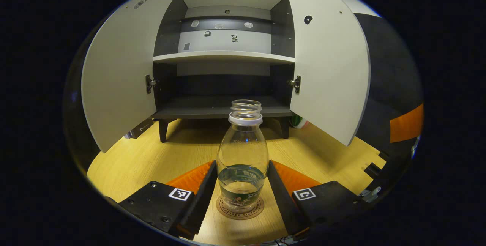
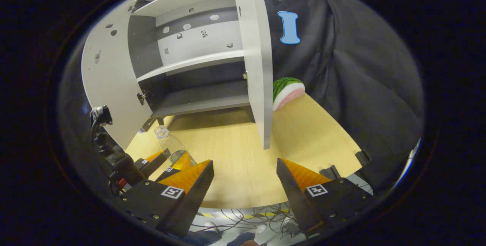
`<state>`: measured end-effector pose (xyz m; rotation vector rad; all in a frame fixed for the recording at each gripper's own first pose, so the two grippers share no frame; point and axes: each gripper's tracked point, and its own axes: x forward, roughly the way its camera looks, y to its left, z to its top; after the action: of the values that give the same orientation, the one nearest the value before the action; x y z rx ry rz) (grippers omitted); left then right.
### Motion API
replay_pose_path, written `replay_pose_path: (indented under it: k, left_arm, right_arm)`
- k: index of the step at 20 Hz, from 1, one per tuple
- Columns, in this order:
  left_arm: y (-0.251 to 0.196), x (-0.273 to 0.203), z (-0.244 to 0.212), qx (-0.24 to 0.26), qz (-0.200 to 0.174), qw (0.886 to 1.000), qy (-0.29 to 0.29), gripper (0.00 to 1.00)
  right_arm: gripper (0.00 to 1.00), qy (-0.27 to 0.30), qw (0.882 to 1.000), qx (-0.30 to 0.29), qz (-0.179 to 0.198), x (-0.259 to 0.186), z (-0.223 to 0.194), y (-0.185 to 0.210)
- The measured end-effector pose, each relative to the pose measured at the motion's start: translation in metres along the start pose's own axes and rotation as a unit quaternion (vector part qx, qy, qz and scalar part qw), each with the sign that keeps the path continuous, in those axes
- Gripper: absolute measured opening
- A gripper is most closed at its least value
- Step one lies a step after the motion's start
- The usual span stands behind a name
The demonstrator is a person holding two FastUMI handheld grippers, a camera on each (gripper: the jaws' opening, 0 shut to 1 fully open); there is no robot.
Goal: Grasp the bottle in the cabinet with the left hand and place it on the coaster, then close the right door with the right hand and the left door with the left hand.
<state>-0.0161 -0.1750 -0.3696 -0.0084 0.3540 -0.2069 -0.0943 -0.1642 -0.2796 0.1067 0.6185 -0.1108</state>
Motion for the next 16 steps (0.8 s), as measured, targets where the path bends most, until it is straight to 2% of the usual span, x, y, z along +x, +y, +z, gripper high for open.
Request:
replay_pose_path:
  k: [2,12,16]
  left_arm:
    - [-0.001,-0.003,-0.002,0.005,0.000,1.000,0.002,0.83]
    - [-0.001,-0.006,-0.005,0.010,0.000,1.000,0.007,0.84]
    - [-0.001,-0.012,0.009,0.010,0.001,1.000,-0.003,0.84]
  right_arm:
    - [1.00,0.004,1.000,0.008,0.003,0.001,-0.002,0.000]
    - [0.98,0.008,1.000,0.011,0.005,-0.003,-0.007,-0.002]
    - [1.00,0.003,1.000,0.014,0.006,-0.006,-0.003,-0.003]
